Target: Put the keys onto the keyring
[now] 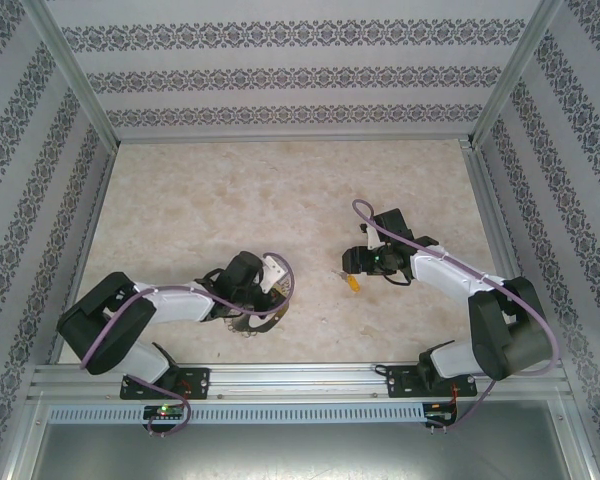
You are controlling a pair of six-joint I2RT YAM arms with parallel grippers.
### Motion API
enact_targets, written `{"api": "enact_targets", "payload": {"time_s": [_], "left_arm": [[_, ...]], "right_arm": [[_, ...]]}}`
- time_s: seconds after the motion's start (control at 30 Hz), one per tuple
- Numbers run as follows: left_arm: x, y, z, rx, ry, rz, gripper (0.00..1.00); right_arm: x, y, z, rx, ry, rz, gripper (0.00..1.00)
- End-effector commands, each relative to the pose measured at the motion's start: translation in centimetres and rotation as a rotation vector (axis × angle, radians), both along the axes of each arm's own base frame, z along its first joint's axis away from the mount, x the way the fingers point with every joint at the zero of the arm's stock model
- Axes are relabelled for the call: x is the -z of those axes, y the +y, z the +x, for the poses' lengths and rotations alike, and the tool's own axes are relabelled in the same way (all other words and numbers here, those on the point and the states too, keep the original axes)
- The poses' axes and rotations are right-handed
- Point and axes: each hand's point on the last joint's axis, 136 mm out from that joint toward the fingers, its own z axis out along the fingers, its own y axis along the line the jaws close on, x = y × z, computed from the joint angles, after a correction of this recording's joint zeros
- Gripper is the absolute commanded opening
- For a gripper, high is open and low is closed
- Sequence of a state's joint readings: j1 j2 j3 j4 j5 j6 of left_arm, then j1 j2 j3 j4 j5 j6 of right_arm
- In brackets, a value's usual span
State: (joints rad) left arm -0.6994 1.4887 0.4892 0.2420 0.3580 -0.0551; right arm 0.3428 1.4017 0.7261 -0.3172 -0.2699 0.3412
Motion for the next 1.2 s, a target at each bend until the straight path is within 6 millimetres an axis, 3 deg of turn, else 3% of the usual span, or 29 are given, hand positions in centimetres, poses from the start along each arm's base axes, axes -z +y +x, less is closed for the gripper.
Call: {"api": "enact_targets", "payload": {"time_s": [0.0, 0.3, 0.47, 0.57, 0.63, 1.17], "left_arm": [[-0.3, -0.8, 0.6, 0.025, -0.021, 0.011, 0.20], [0.0, -1.3, 1.2, 0.032, -0.021, 0.017, 0.17], [0.3, -1.4, 1.4, 0.031, -0.023, 0.018, 0.10], [0.3, -1.6, 1.5, 0.033, -0.026, 0.015, 0.00], [0.2, -1.7, 1.5, 0.038, -0.025, 0.009, 0.00], [-3.9, -1.7, 0.8, 0.046, -0.061, -0.055, 0.00]], "right_arm": [[-0.1, -0.1, 0.3, -0.002, -0.016, -0.006, 0.64], [0.2, -0.3, 0.3, 0.001, -0.012, -0.007, 0.64], [0.3, -0.3, 0.4, 0.003, -0.011, -0.007, 0.64], [0.4, -0.4, 0.4, 0.004, -0.008, -0.007, 0.64], [0.4, -0.4, 0.3, 0.002, -0.006, -0.006, 0.64], [0.2, -0.4, -0.2, 0.004, -0.003, 0.004, 0.64]]}}
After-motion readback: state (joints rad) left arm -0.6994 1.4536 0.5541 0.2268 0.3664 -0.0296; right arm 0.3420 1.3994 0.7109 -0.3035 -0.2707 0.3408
